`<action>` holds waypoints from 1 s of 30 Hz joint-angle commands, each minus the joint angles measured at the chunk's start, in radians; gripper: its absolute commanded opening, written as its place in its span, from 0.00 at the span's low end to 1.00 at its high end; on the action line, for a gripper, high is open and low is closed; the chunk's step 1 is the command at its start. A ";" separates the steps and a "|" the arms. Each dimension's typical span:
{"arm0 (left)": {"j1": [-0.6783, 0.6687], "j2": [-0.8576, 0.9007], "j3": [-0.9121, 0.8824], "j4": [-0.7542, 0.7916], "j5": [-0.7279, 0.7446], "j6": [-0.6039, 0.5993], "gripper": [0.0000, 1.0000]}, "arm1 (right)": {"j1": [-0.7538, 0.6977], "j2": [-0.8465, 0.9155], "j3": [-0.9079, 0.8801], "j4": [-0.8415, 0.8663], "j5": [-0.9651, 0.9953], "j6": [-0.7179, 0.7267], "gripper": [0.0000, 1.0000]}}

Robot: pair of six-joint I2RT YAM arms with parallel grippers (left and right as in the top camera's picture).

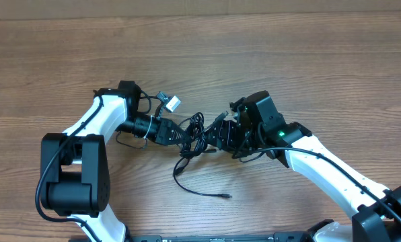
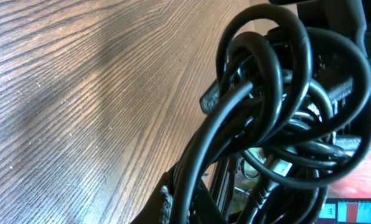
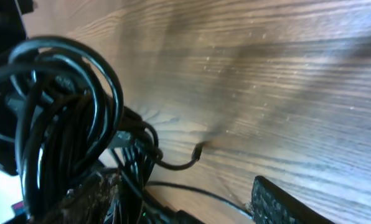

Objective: Untangle cables

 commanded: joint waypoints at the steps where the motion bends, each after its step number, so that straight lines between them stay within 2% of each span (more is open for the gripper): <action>1: 0.001 0.008 0.018 0.007 0.020 0.018 0.04 | 0.005 -0.007 0.007 0.012 -0.127 -0.016 0.62; 3: 0.001 0.008 0.018 0.012 0.019 0.019 0.04 | 0.006 -0.007 0.007 0.027 -0.166 0.007 0.59; 6: 0.001 0.008 0.018 0.029 0.009 0.019 0.04 | 0.010 -0.007 0.007 0.056 -0.163 0.133 0.54; 10: 0.001 0.008 0.018 0.038 0.003 0.019 0.04 | 0.066 -0.007 0.007 0.087 -0.163 0.147 0.49; 12: 0.001 0.008 0.018 0.038 0.002 0.019 0.04 | 0.119 -0.007 0.007 0.074 -0.105 0.206 0.34; 15: 0.001 0.008 0.018 0.038 0.001 0.019 0.04 | 0.196 -0.007 0.007 0.050 0.023 0.336 0.24; 17: 0.001 0.008 0.018 0.047 -0.023 0.018 0.04 | 0.237 -0.007 0.006 0.028 0.047 0.345 0.19; 19: 0.001 0.008 0.018 0.085 -0.105 -0.066 0.04 | 0.242 -0.007 0.006 -0.026 0.047 0.344 0.14; 20: 0.001 0.008 0.018 0.130 -0.215 -0.216 0.04 | 0.242 -0.007 0.006 -0.085 0.047 0.295 0.13; 22: 0.001 0.008 0.018 0.136 -0.238 -0.246 0.04 | 0.241 -0.007 0.006 -0.132 0.110 0.269 0.16; 23: 0.000 0.008 0.018 0.137 -0.244 -0.248 0.04 | 0.234 -0.007 0.006 -0.153 0.165 0.270 0.22; 24: 0.000 0.008 0.018 0.138 -0.246 -0.248 0.04 | 0.225 -0.007 0.007 -0.152 0.178 0.270 0.33; 26: 0.000 0.008 0.018 0.139 -0.246 -0.275 0.04 | 0.200 -0.007 0.007 -0.112 0.146 0.270 0.43; 27: 0.000 0.008 0.018 0.143 -0.245 -0.341 0.04 | 0.200 -0.007 0.008 -0.082 0.143 0.265 0.48; 28: -0.001 0.008 0.018 0.148 -0.241 -0.473 0.04 | 0.200 -0.007 0.009 -0.064 0.143 0.245 0.50; 29: -0.001 0.008 0.018 0.140 -0.251 -0.677 0.04 | 0.200 -0.007 0.012 -0.049 0.143 0.211 0.51; 30: -0.001 0.008 0.018 0.111 -0.280 -0.816 0.04 | 0.200 -0.007 0.021 -0.049 0.140 0.191 0.49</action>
